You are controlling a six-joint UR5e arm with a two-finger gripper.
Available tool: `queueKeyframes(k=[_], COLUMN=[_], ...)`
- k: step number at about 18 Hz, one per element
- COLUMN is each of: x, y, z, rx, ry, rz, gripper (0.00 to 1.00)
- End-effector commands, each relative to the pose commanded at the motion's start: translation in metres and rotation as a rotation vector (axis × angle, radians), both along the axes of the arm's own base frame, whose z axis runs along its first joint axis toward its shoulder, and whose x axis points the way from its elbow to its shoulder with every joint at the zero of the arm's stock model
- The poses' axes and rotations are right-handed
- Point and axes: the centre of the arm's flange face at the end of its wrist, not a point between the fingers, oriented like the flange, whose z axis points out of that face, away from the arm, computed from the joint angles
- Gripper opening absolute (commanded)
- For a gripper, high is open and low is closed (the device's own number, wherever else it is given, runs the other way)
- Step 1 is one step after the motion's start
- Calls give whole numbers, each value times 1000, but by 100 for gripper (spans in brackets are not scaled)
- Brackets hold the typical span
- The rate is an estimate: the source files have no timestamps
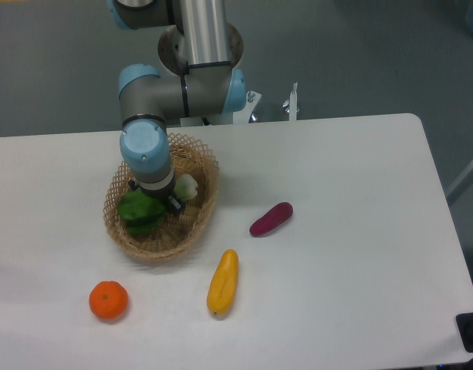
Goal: Pick up the green vegetable from the basket
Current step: 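Close the gripper on the green bok choy inside the basket, then lift the bok choy out of the basket and carry it past the eggplant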
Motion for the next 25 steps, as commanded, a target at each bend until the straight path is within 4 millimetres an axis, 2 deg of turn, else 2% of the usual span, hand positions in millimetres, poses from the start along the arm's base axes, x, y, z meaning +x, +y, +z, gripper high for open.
queueKeyframes(k=[2, 3, 8, 11, 15, 18, 22, 25], x=[-2, -3, -11, -34, -73, -109, -167, -201], y=[1, 1, 4, 7, 6, 1, -17, -28], z=[4, 5, 22, 45, 69, 87, 107, 120], rx=[9, 9, 34, 86, 112, 143, 179, 198], ry=[0, -2, 9, 22, 43, 70, 104, 130], rz=[2, 1, 9, 49, 109, 165, 258, 312], gripper=[13, 12, 12, 12, 12, 13, 14, 15])
